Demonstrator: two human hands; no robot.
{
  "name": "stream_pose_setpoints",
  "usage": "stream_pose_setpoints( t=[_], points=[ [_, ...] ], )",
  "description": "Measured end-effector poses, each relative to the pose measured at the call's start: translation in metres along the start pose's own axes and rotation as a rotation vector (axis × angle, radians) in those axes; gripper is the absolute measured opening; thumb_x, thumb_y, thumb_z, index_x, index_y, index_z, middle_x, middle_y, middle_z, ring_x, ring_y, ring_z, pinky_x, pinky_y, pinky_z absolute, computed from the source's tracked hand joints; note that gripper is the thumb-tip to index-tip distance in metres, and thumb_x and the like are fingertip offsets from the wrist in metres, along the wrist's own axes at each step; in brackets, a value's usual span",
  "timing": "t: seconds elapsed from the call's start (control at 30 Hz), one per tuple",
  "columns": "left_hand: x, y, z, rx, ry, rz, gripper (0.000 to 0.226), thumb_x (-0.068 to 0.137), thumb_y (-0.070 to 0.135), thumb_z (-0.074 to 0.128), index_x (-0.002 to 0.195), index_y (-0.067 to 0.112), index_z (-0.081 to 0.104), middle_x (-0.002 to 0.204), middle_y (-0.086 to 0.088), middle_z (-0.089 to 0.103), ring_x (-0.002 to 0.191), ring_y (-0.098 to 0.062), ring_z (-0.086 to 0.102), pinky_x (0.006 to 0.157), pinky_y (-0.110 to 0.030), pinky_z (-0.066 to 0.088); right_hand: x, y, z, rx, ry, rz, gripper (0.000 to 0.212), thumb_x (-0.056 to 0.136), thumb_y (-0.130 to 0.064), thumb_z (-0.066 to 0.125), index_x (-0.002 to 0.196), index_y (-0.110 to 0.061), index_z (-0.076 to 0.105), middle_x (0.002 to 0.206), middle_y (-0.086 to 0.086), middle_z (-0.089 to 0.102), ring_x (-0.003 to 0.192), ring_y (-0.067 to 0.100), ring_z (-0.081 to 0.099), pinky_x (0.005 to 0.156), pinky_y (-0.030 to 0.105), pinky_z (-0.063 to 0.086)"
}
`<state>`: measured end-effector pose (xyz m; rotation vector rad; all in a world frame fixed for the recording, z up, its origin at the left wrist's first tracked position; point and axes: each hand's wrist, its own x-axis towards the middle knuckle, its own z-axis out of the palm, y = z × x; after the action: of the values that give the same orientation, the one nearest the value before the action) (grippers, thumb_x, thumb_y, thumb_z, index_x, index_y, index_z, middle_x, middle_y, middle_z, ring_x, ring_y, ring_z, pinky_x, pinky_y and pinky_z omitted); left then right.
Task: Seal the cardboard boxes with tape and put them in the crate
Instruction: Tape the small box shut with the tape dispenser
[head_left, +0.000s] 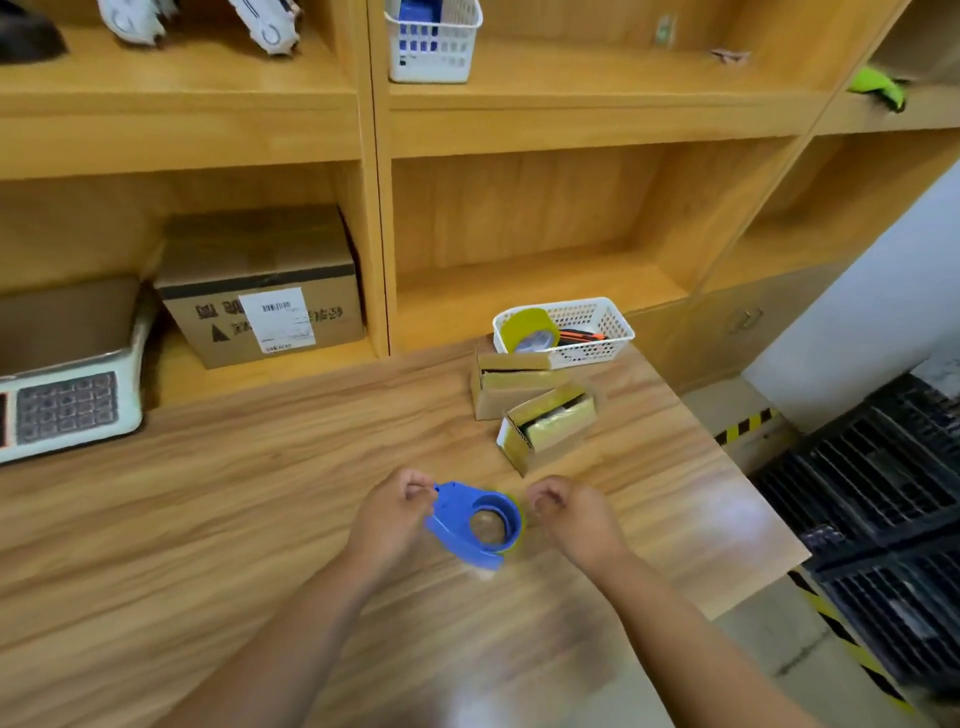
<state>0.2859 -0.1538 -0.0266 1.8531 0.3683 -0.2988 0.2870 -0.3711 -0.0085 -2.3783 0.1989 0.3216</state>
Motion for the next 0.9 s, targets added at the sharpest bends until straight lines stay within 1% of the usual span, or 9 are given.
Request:
stream_pose_setpoints(
  t=[0.1, 0.3, 0.47, 0.53, 0.6, 0.67, 0.73, 0.8, 0.9],
  points=[
    [0.016, 0.022, 0.034, 0.036, 0.033, -0.007, 0.013, 0.086, 0.012, 0.055, 0.091, 0.023, 0.06, 0.086, 0.004, 0.068, 0.076, -0.015, 0.059, 0.069, -0.027, 0.042, 0.032, 0.018, -0.029, -0.024, 0.029, -0.013, 0.019, 0.09, -0.014, 0.054, 0.097, -0.02, 0.07, 0.097, -0.001, 0.071, 0.093, 0.019, 0.064, 0.074, 0.025, 0.043],
    [0.043, 0.056, 0.092, 0.069, 0.149, -0.035, 0.009, 0.085, 0.022, 0.057, 0.092, 0.026, 0.059, 0.085, 0.009, 0.063, 0.077, -0.01, 0.055, 0.067, -0.024, 0.037, 0.088, 0.046, -0.072, -0.071, 0.129, -0.143, 0.023, 0.088, -0.005, 0.055, 0.104, -0.014, 0.069, 0.108, 0.005, 0.064, 0.094, 0.026, 0.061, 0.079, 0.028, 0.046],
    [0.061, 0.066, 0.121, 0.162, 0.158, -0.07, 0.008, 0.088, 0.03, 0.054, 0.096, 0.029, 0.052, 0.084, 0.019, 0.057, 0.088, -0.011, 0.058, 0.08, -0.03, 0.049, 0.122, 0.054, -0.087, -0.135, 0.259, -0.221, 0.039, 0.08, 0.0, 0.058, 0.118, -0.009, 0.062, 0.115, 0.014, 0.056, 0.107, 0.034, 0.052, 0.094, 0.034, 0.043],
    [0.066, 0.067, 0.129, 0.163, 0.168, -0.088, 0.014, 0.089, 0.029, 0.05, 0.102, 0.031, 0.047, 0.08, 0.022, 0.056, 0.08, -0.008, 0.058, 0.072, -0.028, 0.047, 0.131, 0.057, -0.088, -0.151, 0.211, -0.208, 0.046, 0.08, -0.004, 0.061, 0.126, -0.008, 0.057, 0.122, 0.013, 0.055, 0.115, 0.032, 0.048, 0.1, 0.036, 0.04],
    [0.069, 0.067, 0.134, 0.169, 0.174, -0.106, 0.013, 0.089, 0.029, 0.047, 0.1, 0.035, 0.043, 0.074, 0.023, 0.054, 0.07, -0.002, 0.054, 0.061, -0.023, 0.041, 0.138, 0.059, -0.087, -0.114, 0.15, -0.154, 0.049, 0.083, -0.011, 0.063, 0.131, -0.008, 0.052, 0.126, 0.011, 0.056, 0.118, 0.029, 0.049, 0.101, 0.039, 0.039],
    [0.071, 0.067, 0.136, 0.186, 0.166, -0.117, 0.005, 0.09, 0.03, 0.047, 0.087, 0.034, 0.047, 0.069, 0.016, 0.056, 0.062, -0.006, 0.052, 0.059, -0.025, 0.038, 0.143, 0.059, -0.083, -0.063, 0.119, -0.096, 0.047, 0.087, -0.016, 0.06, 0.132, -0.01, 0.05, 0.125, 0.009, 0.058, 0.116, 0.028, 0.053, 0.098, 0.038, 0.042],
    [0.071, 0.066, 0.138, 0.189, 0.146, -0.106, 0.018, 0.092, 0.032, 0.049, 0.078, 0.023, 0.054, 0.063, 0.009, 0.055, 0.055, -0.007, 0.049, 0.052, -0.025, 0.035, 0.147, 0.059, -0.08, -0.014, 0.131, -0.063, 0.04, 0.088, -0.016, 0.058, 0.127, -0.011, 0.054, 0.117, 0.011, 0.062, 0.109, 0.03, 0.056, 0.091, 0.035, 0.045],
    [0.069, 0.063, 0.137, 0.166, 0.136, -0.098, 0.022, 0.093, 0.032, 0.05, 0.074, 0.022, 0.055, 0.058, 0.008, 0.051, 0.048, -0.002, 0.045, 0.045, -0.019, 0.03, 0.148, 0.059, -0.076, 0.035, 0.155, -0.017, 0.032, 0.089, -0.016, 0.057, 0.121, -0.011, 0.06, 0.11, 0.013, 0.064, 0.102, 0.032, 0.058, 0.082, 0.033, 0.043],
    [0.067, 0.059, 0.13, 0.16, 0.172, -0.1, 0.024, 0.093, 0.032, 0.051, 0.074, 0.016, 0.053, 0.051, 0.009, 0.047, 0.04, -0.002, 0.043, 0.037, -0.016, 0.027, 0.144, 0.059, -0.071, 0.076, 0.196, 0.026, 0.017, 0.091, -0.016, 0.054, 0.098, -0.008, 0.068, 0.095, 0.014, 0.068, 0.088, 0.032, 0.059, 0.067, 0.031, 0.039]
  ],
)
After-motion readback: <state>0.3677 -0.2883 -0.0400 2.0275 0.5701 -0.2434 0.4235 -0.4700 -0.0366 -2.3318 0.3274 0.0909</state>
